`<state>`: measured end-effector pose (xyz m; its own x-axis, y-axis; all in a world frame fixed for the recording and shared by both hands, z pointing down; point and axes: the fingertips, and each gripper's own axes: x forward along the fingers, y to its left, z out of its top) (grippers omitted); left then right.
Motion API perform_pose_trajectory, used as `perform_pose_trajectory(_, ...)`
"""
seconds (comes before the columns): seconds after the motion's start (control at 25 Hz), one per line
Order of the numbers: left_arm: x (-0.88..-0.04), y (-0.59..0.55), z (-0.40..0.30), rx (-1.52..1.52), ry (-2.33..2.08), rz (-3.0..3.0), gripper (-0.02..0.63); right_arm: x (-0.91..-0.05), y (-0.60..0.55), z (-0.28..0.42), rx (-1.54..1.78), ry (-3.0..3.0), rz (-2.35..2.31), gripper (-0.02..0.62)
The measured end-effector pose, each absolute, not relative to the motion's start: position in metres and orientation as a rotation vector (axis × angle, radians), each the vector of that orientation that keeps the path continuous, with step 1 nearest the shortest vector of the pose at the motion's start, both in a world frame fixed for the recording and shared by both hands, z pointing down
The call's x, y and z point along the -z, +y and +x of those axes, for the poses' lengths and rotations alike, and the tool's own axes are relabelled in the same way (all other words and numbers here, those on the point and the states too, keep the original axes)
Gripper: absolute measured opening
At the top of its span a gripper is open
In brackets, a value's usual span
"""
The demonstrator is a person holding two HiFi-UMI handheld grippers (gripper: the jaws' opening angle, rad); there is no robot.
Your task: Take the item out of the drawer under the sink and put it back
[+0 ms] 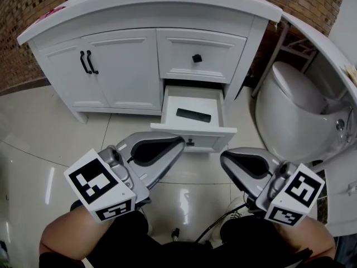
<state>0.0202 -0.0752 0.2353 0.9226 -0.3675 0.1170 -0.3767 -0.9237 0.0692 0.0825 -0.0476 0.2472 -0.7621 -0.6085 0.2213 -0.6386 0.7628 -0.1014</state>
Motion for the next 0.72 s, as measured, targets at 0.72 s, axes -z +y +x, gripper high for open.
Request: perform_pose_trajectory(0.72, -0.2376, -0.0748, 0.0189, -0.171, -0.587, 2.985, 0.006, -0.2479, -0.0484, 0.0781, -0.276, -2.794, 0.959, 0.006)
